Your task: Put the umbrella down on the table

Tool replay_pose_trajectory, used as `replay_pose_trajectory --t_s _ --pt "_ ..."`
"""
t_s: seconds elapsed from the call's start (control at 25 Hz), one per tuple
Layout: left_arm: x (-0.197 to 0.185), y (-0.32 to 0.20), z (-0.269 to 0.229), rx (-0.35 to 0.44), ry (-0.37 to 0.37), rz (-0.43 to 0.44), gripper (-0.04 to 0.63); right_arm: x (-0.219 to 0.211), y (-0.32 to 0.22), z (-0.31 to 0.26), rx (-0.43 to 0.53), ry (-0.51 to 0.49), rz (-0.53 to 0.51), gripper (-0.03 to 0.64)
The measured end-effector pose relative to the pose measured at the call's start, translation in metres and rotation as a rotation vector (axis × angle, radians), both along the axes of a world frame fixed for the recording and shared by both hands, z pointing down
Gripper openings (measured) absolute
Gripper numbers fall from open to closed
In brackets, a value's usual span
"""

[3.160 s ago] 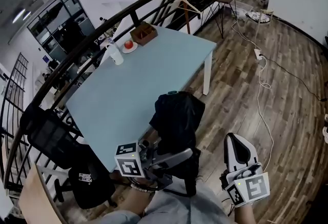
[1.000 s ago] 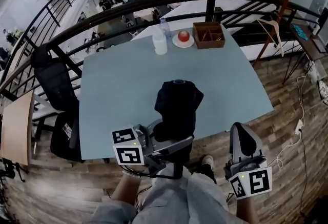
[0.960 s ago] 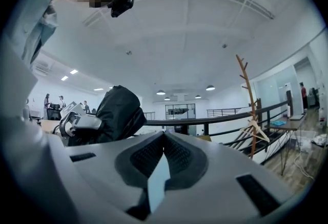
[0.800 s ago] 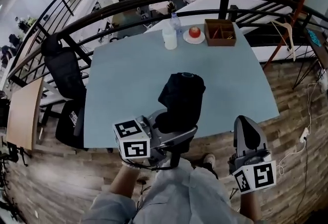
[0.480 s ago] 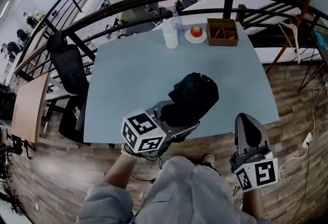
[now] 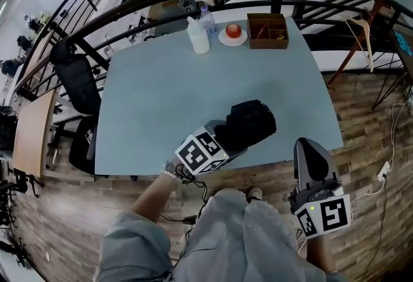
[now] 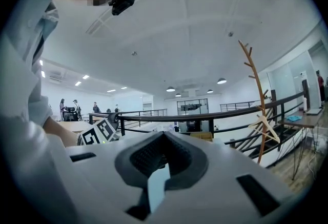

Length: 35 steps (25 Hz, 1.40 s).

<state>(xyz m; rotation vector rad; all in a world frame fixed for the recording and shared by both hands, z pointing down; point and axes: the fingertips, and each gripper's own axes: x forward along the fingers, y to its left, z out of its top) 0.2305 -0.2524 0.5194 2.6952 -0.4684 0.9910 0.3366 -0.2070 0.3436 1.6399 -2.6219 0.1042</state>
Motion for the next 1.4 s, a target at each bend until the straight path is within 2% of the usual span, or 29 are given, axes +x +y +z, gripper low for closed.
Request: replay_pose_trajectory --t_s 0.16,0.32,0.56,0.76,1.0,1.2,1.4 --pt "0.013 -0.007 0.034 -0.012 -0.083 0.017 0.279 0.012 -0.003 0.011 -0.028 0.009 -0.007 -0.005" --pt "0.019 -0.013 0.067 -0.013 -0.198 0.054 0.279 0.018 -0.008 0.021 -0.054 0.014 -0.02 -0.005" --pt "0.026 -0.011 0.116 0.014 -0.378 0.168 0.279 0.025 -0.014 0.03 -0.079 0.027 -0.034 -0.003" --pt "0.028 -0.003 0.151 -0.032 -0.46 0.228 0.279 0.032 -0.017 0.035 -0.095 0.038 -0.029 -0.005" --pt "0.025 0.001 0.18 -0.021 -0.581 0.3 0.281 0.036 -0.018 0.043 -0.121 0.033 -0.031 -0.005" --pt "0.028 0.0 0.189 -0.043 -0.608 0.325 0.281 0.036 -0.022 0.044 -0.118 0.024 -0.039 -0.005" --pt "0.028 0.003 0.189 -0.049 -0.567 0.33 0.282 0.03 -0.019 0.042 -0.112 0.016 -0.059 -0.005"
